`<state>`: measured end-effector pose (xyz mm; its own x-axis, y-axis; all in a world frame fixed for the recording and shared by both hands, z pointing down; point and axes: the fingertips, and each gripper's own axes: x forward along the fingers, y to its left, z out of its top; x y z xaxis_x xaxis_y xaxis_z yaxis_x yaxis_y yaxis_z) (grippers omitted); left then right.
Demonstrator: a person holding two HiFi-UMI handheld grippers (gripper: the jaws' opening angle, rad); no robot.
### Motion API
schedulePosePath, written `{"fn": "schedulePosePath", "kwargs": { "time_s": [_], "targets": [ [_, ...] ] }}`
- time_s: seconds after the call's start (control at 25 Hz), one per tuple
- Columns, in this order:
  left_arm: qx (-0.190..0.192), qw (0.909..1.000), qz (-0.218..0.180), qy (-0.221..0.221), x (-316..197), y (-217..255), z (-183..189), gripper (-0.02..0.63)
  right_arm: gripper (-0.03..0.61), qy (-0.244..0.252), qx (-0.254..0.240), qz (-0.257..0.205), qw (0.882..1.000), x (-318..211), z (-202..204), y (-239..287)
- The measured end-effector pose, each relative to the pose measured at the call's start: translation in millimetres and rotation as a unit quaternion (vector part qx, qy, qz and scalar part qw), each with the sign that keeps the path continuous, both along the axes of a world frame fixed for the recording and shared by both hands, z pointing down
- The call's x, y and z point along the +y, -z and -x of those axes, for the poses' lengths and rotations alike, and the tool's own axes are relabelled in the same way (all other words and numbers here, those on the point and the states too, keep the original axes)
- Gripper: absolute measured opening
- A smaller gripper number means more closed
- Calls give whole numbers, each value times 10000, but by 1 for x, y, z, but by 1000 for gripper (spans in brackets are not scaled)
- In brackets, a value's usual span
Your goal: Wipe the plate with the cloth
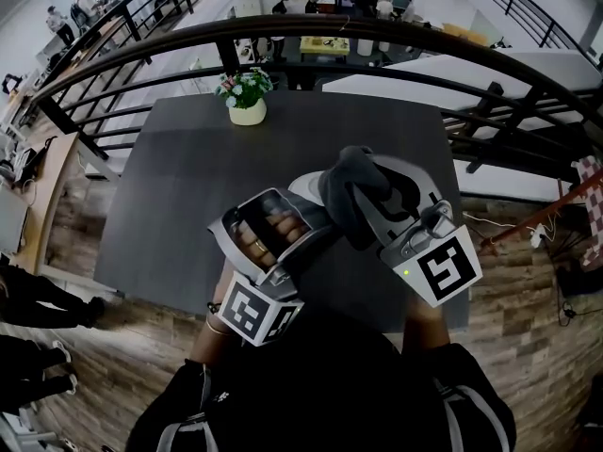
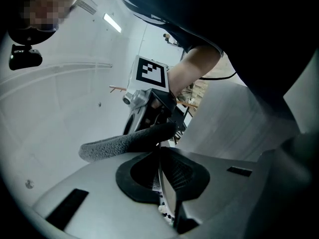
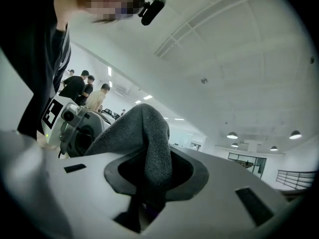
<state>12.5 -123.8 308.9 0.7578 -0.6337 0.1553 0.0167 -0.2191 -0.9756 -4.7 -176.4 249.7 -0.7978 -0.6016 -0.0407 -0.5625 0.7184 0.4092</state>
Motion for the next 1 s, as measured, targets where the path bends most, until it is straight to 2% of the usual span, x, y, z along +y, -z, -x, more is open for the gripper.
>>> {"fn": "schedulePosePath", "kwargs": {
  "time_s": [0.44,0.84,1.0],
  "targets": [
    [-233,9997,-60,-10,6,-7,-2,20,80,300,462,390,9977,1,13,-21],
    [-512,9987,-37,-24,7,-18,-3,21,80,193,628,695,9954,-10,10,-37],
    [-482,9988,-39,-42,8,-16,-4,21,80,20,651,775,9949,-18,2,-42]
  ]
}}
